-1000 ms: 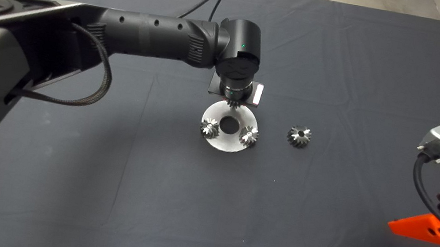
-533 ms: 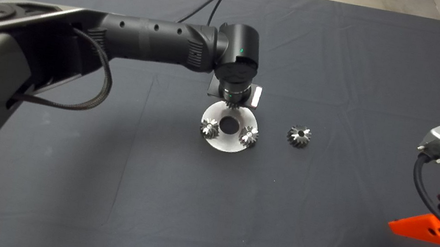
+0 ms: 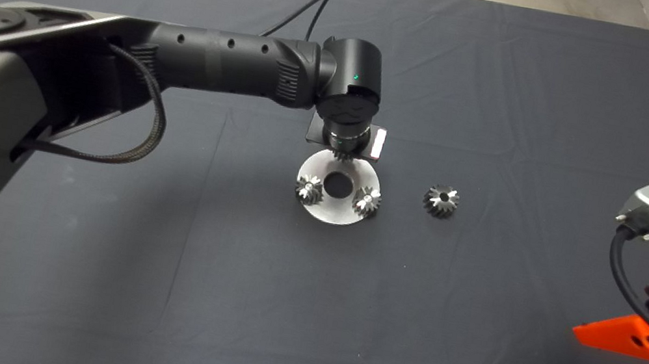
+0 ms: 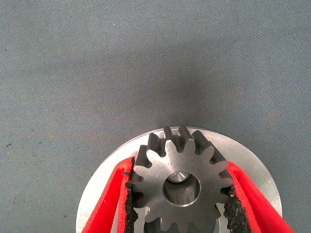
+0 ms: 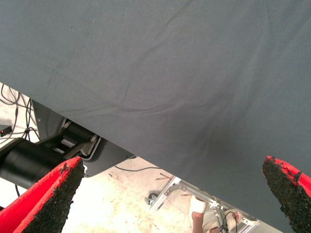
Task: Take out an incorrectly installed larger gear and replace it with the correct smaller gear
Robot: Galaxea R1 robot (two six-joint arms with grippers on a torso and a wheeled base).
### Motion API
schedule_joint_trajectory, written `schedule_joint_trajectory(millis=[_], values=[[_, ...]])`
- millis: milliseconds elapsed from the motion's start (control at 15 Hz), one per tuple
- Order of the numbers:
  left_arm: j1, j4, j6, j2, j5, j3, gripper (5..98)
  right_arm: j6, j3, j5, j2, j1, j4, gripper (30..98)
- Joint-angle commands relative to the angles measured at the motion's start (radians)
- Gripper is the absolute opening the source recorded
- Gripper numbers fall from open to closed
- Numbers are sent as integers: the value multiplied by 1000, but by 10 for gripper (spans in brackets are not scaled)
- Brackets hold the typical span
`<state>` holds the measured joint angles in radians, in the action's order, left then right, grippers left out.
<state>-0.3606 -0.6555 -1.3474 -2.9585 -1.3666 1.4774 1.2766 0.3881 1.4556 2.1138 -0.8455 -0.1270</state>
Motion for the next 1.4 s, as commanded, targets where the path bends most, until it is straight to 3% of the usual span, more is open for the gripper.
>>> schedule_joint_trajectory(millis=[0, 400, 467, 533, 600, 667, 733, 800, 933, 1000, 1267, 1333], values=[[-15, 23, 4, -4, -9, -15, 358, 5, -5, -3, -1, -20, -31, 969], [-32, 25, 7, -3, -8, -72, 436, 6, -5, -1, -5, -20, -32, 969], [-140, 83, 8, 11, -24, -114, 439, 6, -3, -1, -8, -20, -33, 969], [-281, 222, 10, 48, -71, -236, 446, 6, -5, -1, -13, -21, -34, 969], [-404, 315, 8, 118, -83, -336, 483, 6, -5, -1, -22, -20, -34, 969], [-500, 367, 7, 197, -80, -397, 486, 6, -5, -1, -34, -20, -33, 969], [-549, 424, 19, 275, -79, -453, 486, 6, -5, -1, -40, -20, -33, 969], [-560, 468, 39, 340, -87, -548, 514, 6, -5, -1, -42, -20, -33, 969], [-558, 541, 31, 463, -91, -732, 529, 6, -5, -1, -41, -20, -34, 969], [-561, 573, 30, 499, -110, -805, 562, 6, -5, -1, -41, -20, -34, 969], [-560, 671, 24, 683, -147, -959, 624, 6, -3, -1, -41, -20, -34, 969], [-558, 737, 27, 704, -164, -981, 632, 6, -2, -1, -33, -20, -31, 969]])
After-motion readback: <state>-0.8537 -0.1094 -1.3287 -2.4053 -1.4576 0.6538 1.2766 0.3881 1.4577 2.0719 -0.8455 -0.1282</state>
